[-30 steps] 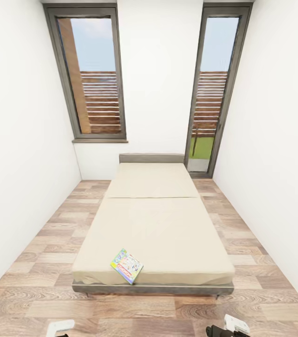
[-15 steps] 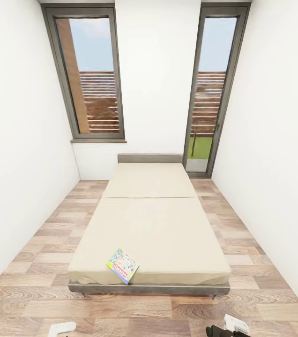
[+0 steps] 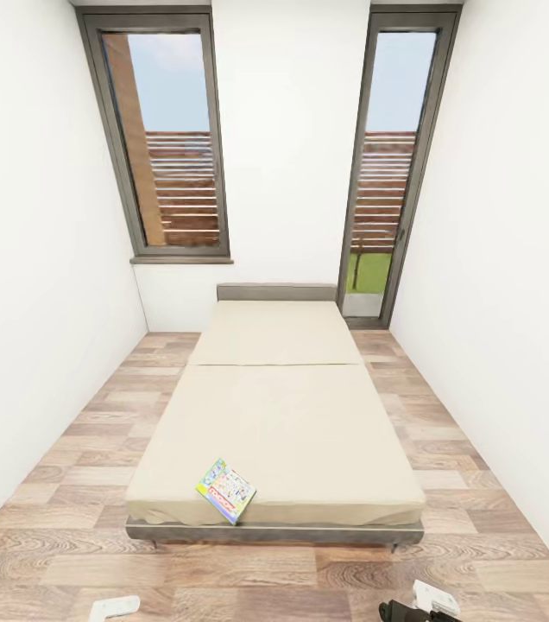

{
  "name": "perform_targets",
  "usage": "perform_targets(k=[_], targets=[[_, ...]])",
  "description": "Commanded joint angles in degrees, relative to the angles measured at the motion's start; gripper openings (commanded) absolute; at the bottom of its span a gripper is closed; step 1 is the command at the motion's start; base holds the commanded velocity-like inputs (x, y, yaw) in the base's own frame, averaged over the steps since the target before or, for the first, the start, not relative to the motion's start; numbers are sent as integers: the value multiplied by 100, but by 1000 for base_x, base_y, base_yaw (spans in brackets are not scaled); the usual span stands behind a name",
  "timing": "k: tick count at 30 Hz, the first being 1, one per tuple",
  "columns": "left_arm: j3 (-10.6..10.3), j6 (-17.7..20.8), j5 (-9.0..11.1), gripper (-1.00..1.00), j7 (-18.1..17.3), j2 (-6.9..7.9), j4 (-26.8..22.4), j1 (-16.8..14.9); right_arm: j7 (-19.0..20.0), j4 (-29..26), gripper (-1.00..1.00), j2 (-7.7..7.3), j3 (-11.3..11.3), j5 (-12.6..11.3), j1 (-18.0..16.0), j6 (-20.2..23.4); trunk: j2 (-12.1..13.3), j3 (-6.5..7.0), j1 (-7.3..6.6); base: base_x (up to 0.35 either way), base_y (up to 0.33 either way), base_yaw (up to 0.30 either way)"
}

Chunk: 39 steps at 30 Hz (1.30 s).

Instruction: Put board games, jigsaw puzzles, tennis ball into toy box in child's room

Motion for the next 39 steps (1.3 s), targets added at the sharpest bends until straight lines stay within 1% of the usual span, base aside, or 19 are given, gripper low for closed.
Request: perform_targets(k=[1,9,28,34,39], targets=[[0,-23,9,100,10,-1,6,-3,-15,-12,100,-4,40,-38,-2,30,-13,-14,3,0,0,0],[0,-23,9,100,10,-1,6,0,-15,-12,100,-4,40,-34,-2,37,-13,-53,3,0,0,0],[0,-28,9,100,11,-1,6,10,-23,-12,100,-4,41,-32,-2,35,-13,-227,3,0,0,0],[0,-213,9,100,7,-1,6,34,-21,-12,100,-4,47,-11,-2,31,-13,-283,3,0,0,0],[-39,-250,9,100,6,-6,6,54,-23,-12,100,-4,49,-9,-2,30,-13,-313,3,0,0,0]])
